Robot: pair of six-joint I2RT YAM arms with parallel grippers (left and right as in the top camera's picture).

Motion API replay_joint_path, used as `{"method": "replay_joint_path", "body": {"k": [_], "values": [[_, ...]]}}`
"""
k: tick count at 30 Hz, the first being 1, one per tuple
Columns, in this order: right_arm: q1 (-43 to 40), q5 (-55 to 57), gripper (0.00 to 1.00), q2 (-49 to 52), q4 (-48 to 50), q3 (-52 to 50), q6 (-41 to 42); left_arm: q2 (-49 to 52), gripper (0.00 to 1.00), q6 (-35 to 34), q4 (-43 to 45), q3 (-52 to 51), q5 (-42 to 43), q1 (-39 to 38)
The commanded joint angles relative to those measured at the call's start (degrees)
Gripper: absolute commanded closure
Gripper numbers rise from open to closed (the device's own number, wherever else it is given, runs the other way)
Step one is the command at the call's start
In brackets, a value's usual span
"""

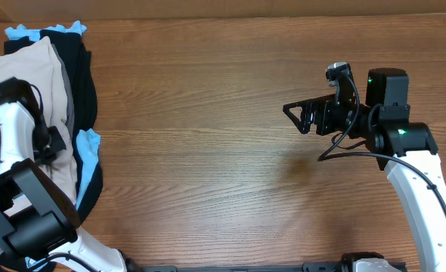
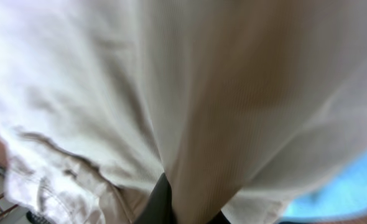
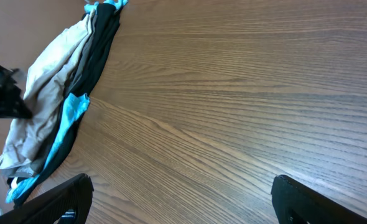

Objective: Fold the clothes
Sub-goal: 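Lower the left gripper onto the beige shorts and close on them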

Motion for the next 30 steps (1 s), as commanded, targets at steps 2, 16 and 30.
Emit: {"method": "replay_joint_path", "body": {"k": [2, 16, 30], "values": [[0.24, 0.17, 0.05, -0.04, 0.20, 1.51, -0.22, 0.00, 0.86, -0.52, -7.04, 10.80, 1.22, -1.64], [0.24, 0.17, 0.06, -0.04, -1.57, 1.49, 0.63, 0.09, 0.69, 1.11, -11.37, 15.56, 9.53, -2.43], [0.24, 0.63, 0.05, -0.04, -1.38, 1.51, 0.61, 0.11, 0.36, 1.27, -2.58, 1.79, 8.87, 1.16]]}}
